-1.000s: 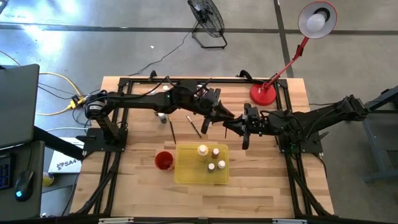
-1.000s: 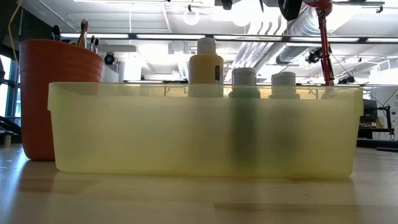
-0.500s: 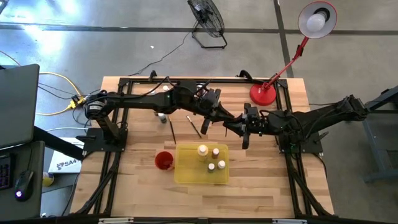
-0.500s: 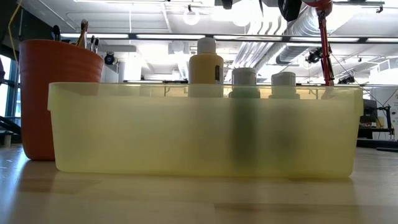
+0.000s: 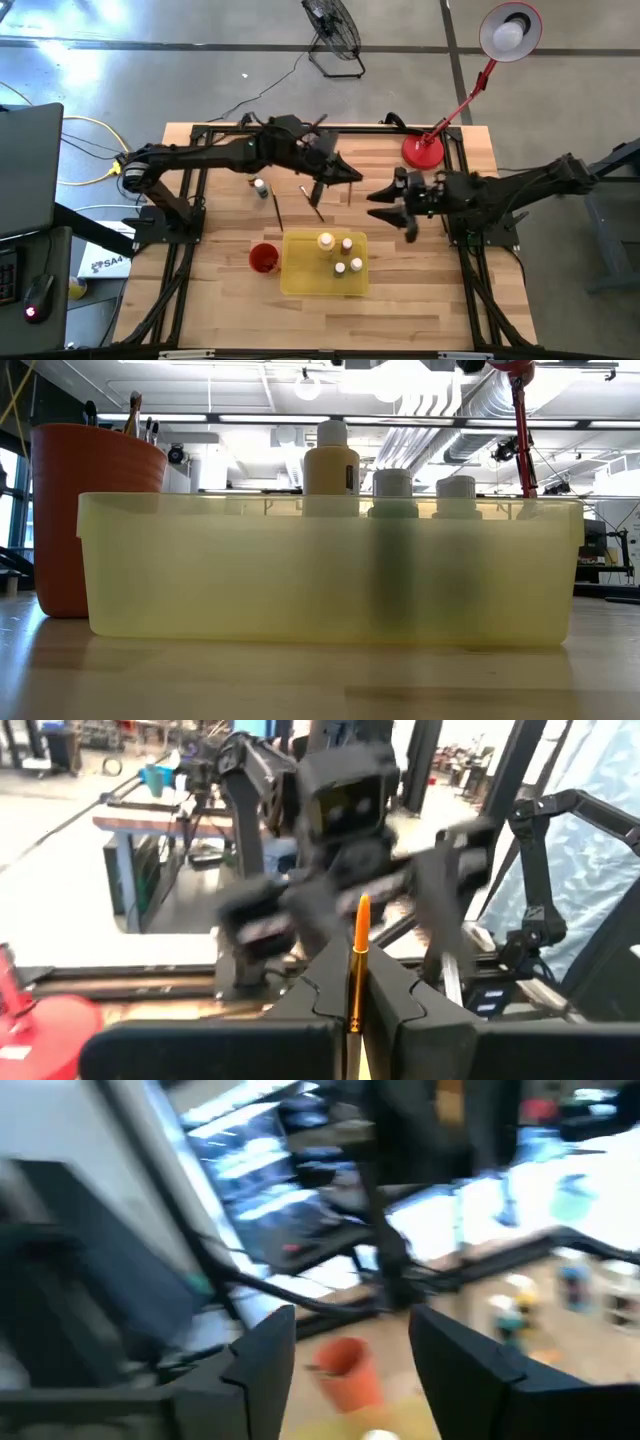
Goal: Pick & Place Paint Supplies
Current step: Put the golden paintbrush into the orange cup
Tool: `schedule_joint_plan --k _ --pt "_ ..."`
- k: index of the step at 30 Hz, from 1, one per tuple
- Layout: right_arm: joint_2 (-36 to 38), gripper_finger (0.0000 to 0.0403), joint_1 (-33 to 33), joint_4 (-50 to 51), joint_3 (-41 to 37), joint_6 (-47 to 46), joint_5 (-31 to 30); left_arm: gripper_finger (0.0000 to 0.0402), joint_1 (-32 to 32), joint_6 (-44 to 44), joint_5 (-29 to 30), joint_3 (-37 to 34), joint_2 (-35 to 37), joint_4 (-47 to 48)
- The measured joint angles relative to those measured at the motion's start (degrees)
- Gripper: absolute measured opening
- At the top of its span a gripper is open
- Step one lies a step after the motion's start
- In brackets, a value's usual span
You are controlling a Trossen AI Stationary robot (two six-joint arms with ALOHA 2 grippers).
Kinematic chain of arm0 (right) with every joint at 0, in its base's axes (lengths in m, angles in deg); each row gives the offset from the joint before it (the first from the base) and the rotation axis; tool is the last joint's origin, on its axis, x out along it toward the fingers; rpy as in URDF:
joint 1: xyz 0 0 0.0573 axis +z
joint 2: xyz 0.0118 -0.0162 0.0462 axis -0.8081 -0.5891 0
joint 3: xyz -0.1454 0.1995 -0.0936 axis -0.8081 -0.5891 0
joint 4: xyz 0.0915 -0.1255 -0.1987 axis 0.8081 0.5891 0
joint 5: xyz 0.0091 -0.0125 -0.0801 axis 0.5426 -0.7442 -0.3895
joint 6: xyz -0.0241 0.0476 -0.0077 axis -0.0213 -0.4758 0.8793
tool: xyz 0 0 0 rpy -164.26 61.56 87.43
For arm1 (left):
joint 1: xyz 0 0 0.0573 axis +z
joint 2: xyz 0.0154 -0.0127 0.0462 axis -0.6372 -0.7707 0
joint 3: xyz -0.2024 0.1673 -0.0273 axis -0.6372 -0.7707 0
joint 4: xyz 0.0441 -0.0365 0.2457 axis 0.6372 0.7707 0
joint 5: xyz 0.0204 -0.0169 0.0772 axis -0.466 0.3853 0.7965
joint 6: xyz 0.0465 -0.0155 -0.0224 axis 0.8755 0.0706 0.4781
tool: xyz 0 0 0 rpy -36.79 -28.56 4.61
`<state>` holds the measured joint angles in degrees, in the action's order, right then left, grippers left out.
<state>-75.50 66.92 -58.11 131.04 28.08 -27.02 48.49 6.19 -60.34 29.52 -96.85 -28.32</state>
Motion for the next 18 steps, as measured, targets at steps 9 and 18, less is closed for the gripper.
schedule_joint_plan --k 9,18 --pt "8.1 0.0186 2.0 0.4 0.0 -6.9 9.5 0.0002 1.2 3.8 3.6 0.0 13.8 24.4" --pt "9.0 0.0174 2.7 3.2 0.0 -3.3 5.0 0.0002 -3.5 2.7 17.3 -0.2 25.4 45.0"
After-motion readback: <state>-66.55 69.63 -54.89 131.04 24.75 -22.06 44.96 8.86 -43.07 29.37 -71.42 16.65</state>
